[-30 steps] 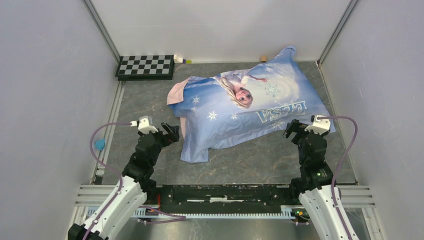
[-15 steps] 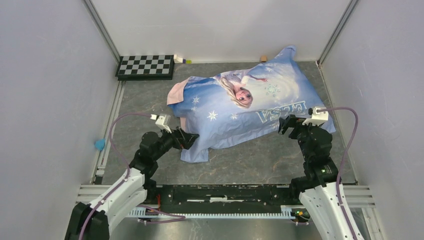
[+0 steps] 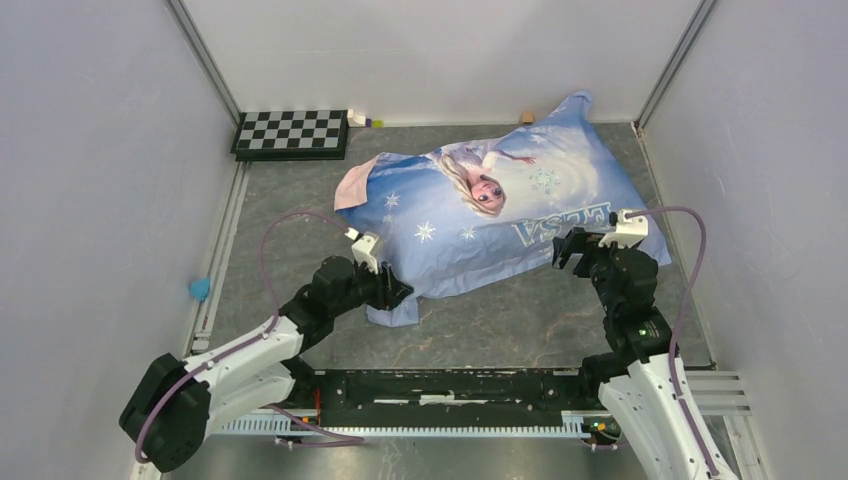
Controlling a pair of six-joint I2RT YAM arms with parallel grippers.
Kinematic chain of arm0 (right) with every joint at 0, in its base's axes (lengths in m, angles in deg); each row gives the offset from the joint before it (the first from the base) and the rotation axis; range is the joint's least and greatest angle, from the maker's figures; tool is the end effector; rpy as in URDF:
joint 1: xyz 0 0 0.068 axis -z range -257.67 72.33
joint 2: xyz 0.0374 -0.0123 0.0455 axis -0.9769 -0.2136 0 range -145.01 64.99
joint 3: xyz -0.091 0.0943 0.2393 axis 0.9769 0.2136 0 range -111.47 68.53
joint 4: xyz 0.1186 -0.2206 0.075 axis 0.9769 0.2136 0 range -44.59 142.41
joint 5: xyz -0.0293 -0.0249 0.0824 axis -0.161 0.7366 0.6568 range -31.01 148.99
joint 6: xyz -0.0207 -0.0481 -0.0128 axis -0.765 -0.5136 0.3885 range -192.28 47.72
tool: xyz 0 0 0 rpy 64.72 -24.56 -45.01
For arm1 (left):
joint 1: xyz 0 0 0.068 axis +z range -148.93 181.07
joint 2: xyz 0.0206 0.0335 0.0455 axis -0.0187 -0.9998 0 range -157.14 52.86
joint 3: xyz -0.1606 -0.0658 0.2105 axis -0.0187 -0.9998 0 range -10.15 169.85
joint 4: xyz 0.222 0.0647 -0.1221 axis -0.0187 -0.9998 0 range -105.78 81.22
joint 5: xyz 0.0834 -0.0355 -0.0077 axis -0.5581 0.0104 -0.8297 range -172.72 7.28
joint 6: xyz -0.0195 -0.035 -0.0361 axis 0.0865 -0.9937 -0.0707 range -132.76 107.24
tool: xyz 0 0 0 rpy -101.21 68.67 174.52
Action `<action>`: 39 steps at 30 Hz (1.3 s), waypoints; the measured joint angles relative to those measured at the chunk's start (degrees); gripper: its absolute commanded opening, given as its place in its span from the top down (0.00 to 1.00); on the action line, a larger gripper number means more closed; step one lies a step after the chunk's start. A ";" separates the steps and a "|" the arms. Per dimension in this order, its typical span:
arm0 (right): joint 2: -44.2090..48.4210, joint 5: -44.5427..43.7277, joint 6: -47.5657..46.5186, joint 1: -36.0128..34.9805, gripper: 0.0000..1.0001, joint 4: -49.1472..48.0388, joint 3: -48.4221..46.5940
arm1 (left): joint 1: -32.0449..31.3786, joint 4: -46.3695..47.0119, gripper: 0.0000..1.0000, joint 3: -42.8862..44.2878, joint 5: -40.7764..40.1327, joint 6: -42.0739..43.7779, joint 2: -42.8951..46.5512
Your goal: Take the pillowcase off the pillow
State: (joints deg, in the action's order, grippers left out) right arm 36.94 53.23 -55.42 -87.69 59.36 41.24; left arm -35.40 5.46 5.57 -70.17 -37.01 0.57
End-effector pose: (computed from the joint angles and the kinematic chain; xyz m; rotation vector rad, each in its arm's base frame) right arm 0.1371 0.0205 0.2666 0.1802 1.8241 0.2386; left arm 0.1496 -0.1202 0.1833 0.3699 2.0308 -0.8928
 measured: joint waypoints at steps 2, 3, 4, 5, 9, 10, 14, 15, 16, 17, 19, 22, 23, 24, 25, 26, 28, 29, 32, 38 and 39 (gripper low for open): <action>-0.28 0.20 0.07 0.00 0.02 -0.35 0.11 | -0.04 -2.23 0.98 1.66 -1.77 0.44 -1.95; -0.42 0.33 0.07 0.00 0.02 -0.50 0.20 | -0.04 -3.32 0.98 2.43 -3.21 0.31 -2.40; -0.57 0.37 0.07 0.00 0.02 -0.55 0.22 | -0.07 -4.79 0.98 3.28 -5.05 0.31 -2.38; -0.76 0.35 0.04 0.00 0.02 -0.55 0.22 | -0.22 -6.12 0.98 3.91 -7.52 0.20 -1.75; -1.29 0.11 -0.24 0.00 0.02 -0.55 0.37 | 0.85 -12.46 0.98 4.81 -19.45 -3.19 5.49; -1.33 0.02 -0.31 0.00 0.02 -0.52 0.46 | 1.95 -14.78 0.98 5.18 -22.71 -4.87 7.98; -1.79 -0.35 -0.66 0.00 0.02 -0.33 0.61 | 10.03 -22.40 0.98 6.80 -31.15 -11.21 14.27; -1.97 -0.50 -0.70 0.00 0.02 -0.04 0.61 | 13.09 -24.59 0.98 7.26 -32.83 -13.20 14.69; -2.12 -0.61 -0.70 0.00 0.02 0.33 0.61 | 14.93 -25.92 0.98 7.52 -33.92 -14.73 14.71; -2.32 -0.81 -0.63 0.00 0.02 0.70 0.61 | 16.50 -27.23 0.98 7.78 -35.04 -16.09 14.58; -2.78 -1.07 -0.24 0.00 0.02 1.88 0.61 | 18.93 -29.99 0.98 8.41 -37.00 -18.88 13.38; -3.45 -1.14 1.44 0.00 0.02 4.66 0.61 | 19.78 -33.07 0.98 9.22 -39.08 -21.73 12.04; -3.56 -0.70 2.01 0.00 0.02 5.70 0.61 | 19.82 -33.75 0.98 9.46 -39.39 -22.38 11.93; -3.56 -0.22 2.64 0.00 0.02 6.82 0.61 | 19.89 -34.10 0.98 9.64 -39.43 -22.77 11.93; -3.50 0.79 3.13 0.00 0.02 7.85 0.61 | 19.89 -34.40 0.98 9.84 -39.43 -22.95 11.98; -3.28 1.73 3.54 0.02 0.02 9.09 0.59 | 19.89 -34.53 0.98 9.92 -39.41 -23.17 12.09; -2.27 3.52 4.17 0.00 0.02 11.47 0.59 | 19.89 -34.95 0.98 9.94 -39.34 -23.47 12.59; -1.55 4.26 4.39 0.00 0.02 12.66 0.59 | 19.91 -35.17 0.98 9.94 -39.26 -23.52 13.05; 1.03 5.31 4.87 0.00 0.02 16.06 0.66 | 19.89 -35.28 0.98 9.94 -38.97 -23.52 14.84; -0.04 5.27 5.73 0.00 0.02 13.51 6.05 | 19.89 -35.50 0.98 9.92 -38.53 -23.52 18.43; -1.29 5.09 5.86 0.00 0.02 13.05 6.93 | 19.89 -35.67 0.98 9.92 -38.40 -23.52 18.69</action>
State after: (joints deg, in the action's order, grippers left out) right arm 35.65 58.32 -49.56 -87.69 72.41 48.17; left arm -15.51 -30.21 15.50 -108.57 -60.53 19.26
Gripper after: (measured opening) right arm 0.979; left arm 0.055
